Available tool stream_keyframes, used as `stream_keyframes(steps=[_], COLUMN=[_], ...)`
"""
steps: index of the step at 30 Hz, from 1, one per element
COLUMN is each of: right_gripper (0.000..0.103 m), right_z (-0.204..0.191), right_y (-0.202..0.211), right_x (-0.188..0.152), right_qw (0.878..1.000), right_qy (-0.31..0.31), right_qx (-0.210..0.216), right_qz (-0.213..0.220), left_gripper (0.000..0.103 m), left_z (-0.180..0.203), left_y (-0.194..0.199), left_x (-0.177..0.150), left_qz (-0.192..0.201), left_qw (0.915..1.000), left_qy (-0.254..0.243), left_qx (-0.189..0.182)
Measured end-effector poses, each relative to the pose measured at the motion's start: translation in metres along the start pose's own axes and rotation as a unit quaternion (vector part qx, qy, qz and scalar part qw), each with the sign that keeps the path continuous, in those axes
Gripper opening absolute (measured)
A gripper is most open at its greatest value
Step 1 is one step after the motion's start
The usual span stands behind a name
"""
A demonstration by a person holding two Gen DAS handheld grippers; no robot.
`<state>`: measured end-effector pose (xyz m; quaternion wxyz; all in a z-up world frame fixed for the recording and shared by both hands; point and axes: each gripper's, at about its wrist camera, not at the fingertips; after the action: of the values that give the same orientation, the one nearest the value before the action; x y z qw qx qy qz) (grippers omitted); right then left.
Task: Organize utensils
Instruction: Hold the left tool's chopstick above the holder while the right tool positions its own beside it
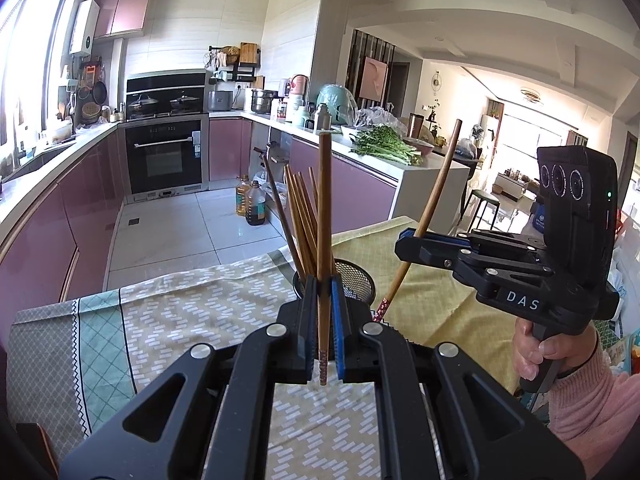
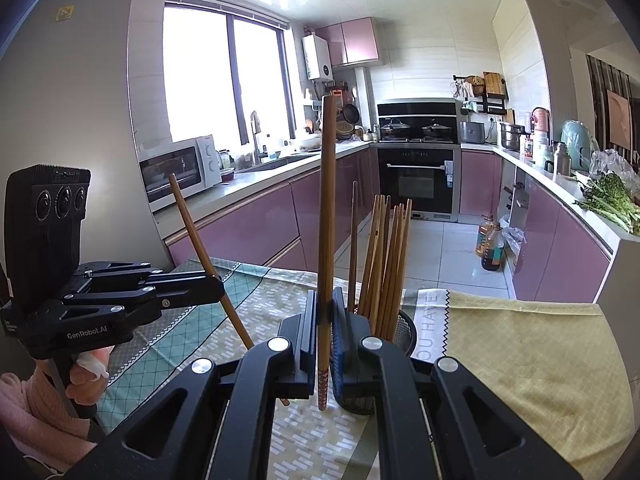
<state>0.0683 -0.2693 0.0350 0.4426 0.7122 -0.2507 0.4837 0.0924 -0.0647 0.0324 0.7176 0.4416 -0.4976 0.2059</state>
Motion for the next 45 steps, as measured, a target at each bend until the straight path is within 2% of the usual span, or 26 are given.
stream_keyframes(steps=[25, 37, 45], right_gripper=[0.006, 0.006, 0.006], right_z=[0.000, -0.001, 0.001], right_y=[0.005, -0.005, -0.016], right_x=[0.032, 0.037, 0.038], right_qw=[0.999, 0.999, 0.999], right_qy=[0.023, 0.024, 0.019], right_qx=[0.000, -0.010, -0.014], right_qz=[0.038, 0.043, 0.036], left_gripper=[0.008, 0.008, 0.008], left_z=[0.018, 0.022, 0.026], left_y=[0.016, 0.006, -0.003], left_x=[0.038, 0.051, 0.045], left_qz=[0.051, 0.060, 0.050], left_qw=[0.9983, 0.9978, 0.9985], left_qy=[-0.026, -0.026, -0.018], left_qx=[-0.006, -0.011, -0.013])
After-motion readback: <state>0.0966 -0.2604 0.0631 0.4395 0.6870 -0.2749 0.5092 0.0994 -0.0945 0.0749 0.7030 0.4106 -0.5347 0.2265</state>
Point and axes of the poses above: each gripper's, at about its wrist camera, not at the fingertips, and y roughly against the way its jaws point, z to its right, x to its top, and after that the axes turned 2 degrees about z, right-handed
